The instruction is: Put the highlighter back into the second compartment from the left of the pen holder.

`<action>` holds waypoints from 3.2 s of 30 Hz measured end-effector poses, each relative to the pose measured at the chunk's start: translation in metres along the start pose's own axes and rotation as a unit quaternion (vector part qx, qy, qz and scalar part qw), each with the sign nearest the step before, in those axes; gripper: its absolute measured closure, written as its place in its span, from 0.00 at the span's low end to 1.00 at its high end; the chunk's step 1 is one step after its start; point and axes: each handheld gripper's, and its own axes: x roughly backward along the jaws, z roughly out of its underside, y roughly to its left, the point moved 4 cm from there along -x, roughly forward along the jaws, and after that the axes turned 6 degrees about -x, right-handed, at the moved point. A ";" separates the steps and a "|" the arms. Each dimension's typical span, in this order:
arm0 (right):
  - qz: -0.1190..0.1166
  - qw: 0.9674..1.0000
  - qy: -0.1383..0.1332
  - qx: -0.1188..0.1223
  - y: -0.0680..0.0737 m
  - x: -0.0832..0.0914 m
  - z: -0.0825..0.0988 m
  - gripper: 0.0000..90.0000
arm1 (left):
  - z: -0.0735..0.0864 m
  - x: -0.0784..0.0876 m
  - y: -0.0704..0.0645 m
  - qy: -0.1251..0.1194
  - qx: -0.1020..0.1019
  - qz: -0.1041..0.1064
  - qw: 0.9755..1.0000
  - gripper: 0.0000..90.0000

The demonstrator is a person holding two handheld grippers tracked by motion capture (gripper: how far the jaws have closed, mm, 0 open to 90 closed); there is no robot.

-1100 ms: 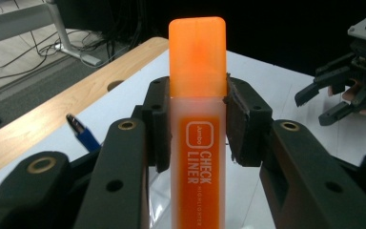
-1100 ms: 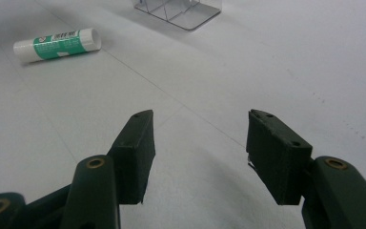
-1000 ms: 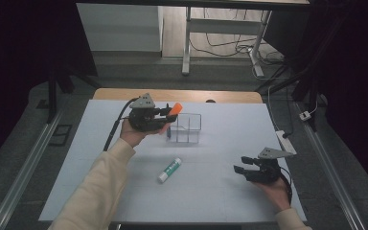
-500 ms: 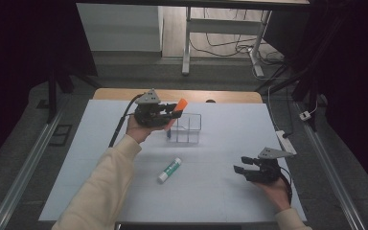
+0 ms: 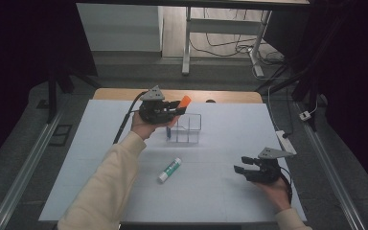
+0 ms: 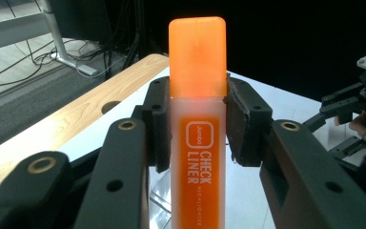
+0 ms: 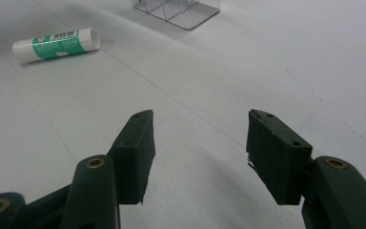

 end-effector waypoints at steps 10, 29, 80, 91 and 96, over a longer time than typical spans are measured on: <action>0.001 1.000 0.002 0.003 0.000 0.000 0.000 0.47 | 0.005 -0.012 0.006 0.001 0.010 -0.003 1.000 0.71; 0.000 1.000 0.002 -0.001 0.000 0.000 0.001 0.47 | 0.004 -0.036 0.017 -0.005 0.022 -0.006 1.000 0.71; -0.001 1.000 0.004 0.002 0.000 -0.001 0.001 0.47 | 0.048 0.010 -0.001 0.087 0.009 -0.027 0.996 0.49; -0.003 1.000 0.001 0.004 0.001 0.000 0.000 0.47 | 0.067 0.048 -0.016 0.100 0.016 -0.041 0.994 0.49; -0.003 1.000 0.001 0.006 0.001 -0.001 0.000 0.47 | 0.081 0.064 -0.023 0.103 0.030 -0.041 0.993 0.49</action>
